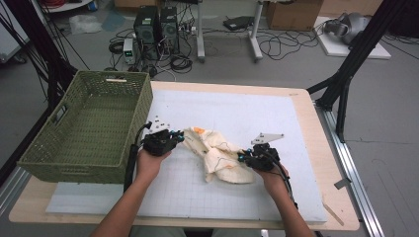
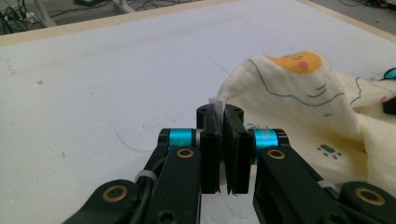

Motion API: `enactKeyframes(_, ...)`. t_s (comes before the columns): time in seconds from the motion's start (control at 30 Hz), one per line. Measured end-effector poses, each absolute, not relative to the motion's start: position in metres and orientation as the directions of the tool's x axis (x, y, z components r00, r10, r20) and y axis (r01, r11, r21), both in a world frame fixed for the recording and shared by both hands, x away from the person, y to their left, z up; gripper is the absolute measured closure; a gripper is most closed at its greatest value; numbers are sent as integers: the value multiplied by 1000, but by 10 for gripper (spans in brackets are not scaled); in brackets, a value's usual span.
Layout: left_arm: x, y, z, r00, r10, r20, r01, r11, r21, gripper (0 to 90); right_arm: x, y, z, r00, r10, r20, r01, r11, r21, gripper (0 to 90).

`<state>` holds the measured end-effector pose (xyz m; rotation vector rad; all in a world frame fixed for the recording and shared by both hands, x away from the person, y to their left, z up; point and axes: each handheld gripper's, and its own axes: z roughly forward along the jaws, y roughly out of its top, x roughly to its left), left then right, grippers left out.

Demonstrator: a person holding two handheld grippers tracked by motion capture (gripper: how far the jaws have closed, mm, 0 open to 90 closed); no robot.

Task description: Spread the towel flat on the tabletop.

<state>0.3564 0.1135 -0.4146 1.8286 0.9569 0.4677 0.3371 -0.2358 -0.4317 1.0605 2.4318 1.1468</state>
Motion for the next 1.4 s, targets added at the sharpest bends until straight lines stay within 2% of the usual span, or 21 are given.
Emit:
enactKeyframes(0.1, 357, 113, -416, 643, 758, -110, 401, -211, 891, 854, 339, -243, -430, -688, 726, 26, 491, 438, 753, 867)
enactKeyframes(0.33, 357, 105, -420, 663, 742, -104, 402, -234, 885, 854, 355, -268, -421, -549, 831, -87, 501, 411, 761, 866)
enactKeyframes(0.5, 359, 95, -425, 661, 744, -95, 395, -238, 887, 839, 373, -273, -414, -453, 864, -220, 508, 453, 732, 865)
enactKeyframes(0.53, 359, 92, -427, 645, 759, -90, 400, -234, 886, 795, 377, -271, -413, -433, 862, -263, 510, 475, 717, 865)
enactKeyframes(0.6, 360, 91, -427, 605, 788, -116, 429, -200, 881, 604, 386, -271, -413, -405, 863, -302, 534, 491, 688, 863)
enactKeyframes(0.67, 360, 93, -426, 578, 803, -145, 449, -164, 879, 488, 391, -274, -414, -384, 871, -307, 556, 484, 676, 845)
enactKeyframes(0.8, 354, 96, -423, 606, 784, -135, 430, -180, 885, 472, 392, -283, -414, -365, 905, -216, 584, 404, 704, 674)
enactKeyframes(0.93, 347, 84, -428, 677, 718, -161, 443, -222, 869, 472, 378, -288, -405, -383, 913, -140, 537, 343, 771, 567)
enactKeyframes(1.2, 339, 35, -440, 744, 640, -193, 460, -279, 843, 446, 340, -294, -400, -442, 893, -87, 478, 317, 819, 483)
enactKeyframes(1.4, 339, 5, -446, 777, 608, -164, 448, -350, 823, 414, 323, -301, -410, -449, 891, -63, 480, 300, 825, 456)
